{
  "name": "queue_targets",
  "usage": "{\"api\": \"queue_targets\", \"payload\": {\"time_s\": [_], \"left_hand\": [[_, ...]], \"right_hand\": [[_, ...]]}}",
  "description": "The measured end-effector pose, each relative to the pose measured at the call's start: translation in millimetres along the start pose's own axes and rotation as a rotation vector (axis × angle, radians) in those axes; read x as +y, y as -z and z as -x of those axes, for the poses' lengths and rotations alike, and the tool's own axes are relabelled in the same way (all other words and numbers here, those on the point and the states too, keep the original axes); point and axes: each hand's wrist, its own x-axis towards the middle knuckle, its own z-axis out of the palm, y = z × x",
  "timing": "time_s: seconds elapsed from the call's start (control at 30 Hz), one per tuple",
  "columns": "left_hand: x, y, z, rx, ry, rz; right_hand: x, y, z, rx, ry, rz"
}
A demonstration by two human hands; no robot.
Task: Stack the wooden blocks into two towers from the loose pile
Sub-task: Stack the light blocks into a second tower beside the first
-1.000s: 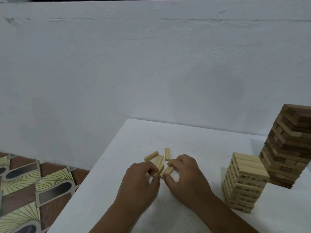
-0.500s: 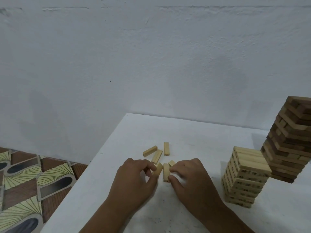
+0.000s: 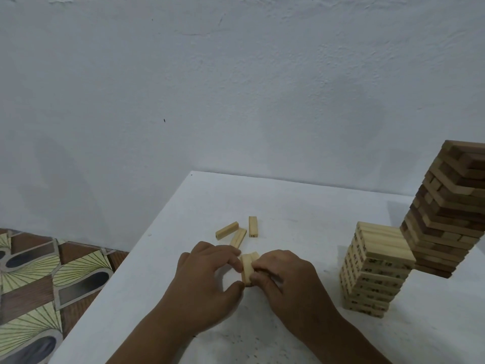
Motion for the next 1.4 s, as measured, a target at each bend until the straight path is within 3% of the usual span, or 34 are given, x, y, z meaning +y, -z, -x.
{"api": "queue_targets", "payload": {"time_s": [0.13,1.0,1.27,1.4], "left_hand": [[1.1,-1.1,1.5,-0.075,-0.019,-0.038],[-0.5,1.6,3.2,-0.053,-0.024,-0.049],[2.2,1.3,0.8,-0.114,-0.011,0.019],[2.9,2.6,1.0,-0.111,-0.009,0.064]], "right_hand": [[-1.6,2.0,0.8,0.017,-0.003,-0.019],[-1.9,3.9,2.7,-0.02,-0.078,-0.015],[2.6,14.9,-0.9,-0.212,-0.101,-0.043],[0.7,14.5,-3.4,-0.218,-0.084,-0.083]]}}
